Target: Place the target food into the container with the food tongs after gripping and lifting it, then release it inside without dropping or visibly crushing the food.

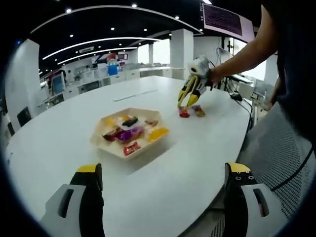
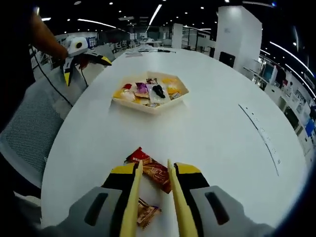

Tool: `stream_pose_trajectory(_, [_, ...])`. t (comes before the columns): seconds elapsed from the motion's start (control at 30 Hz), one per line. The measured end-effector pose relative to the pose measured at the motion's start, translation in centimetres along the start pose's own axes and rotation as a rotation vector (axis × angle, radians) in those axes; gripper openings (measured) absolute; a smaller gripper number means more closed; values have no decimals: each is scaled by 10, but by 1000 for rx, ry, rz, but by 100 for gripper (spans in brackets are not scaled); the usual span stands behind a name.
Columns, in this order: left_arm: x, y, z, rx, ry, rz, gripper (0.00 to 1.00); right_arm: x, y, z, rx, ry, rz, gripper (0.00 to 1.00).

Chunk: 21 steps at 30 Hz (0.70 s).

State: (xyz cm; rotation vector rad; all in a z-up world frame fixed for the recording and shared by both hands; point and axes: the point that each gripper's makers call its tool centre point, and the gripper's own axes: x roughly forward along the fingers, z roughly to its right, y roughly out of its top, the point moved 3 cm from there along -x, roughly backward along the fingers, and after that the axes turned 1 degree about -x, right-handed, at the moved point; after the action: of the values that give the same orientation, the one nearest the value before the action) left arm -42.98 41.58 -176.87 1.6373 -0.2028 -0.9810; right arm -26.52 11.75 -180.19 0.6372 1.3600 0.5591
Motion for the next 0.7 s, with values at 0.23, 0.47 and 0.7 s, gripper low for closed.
stream_pose_trajectory(0.23, [-1, 1, 0, 0, 1, 1, 100, 3, 5, -2, -70, 52, -56, 26])
stream_pose_trajectory(0.47, [-1, 2, -1, -3, 8, 4, 100, -1, 9, -4, -143, 107, -97, 26])
stream_pose_trajectory(0.7, [-1, 0, -2, -6, 6, 2, 100, 5, 6, -4, -202, 113, -138, 27])
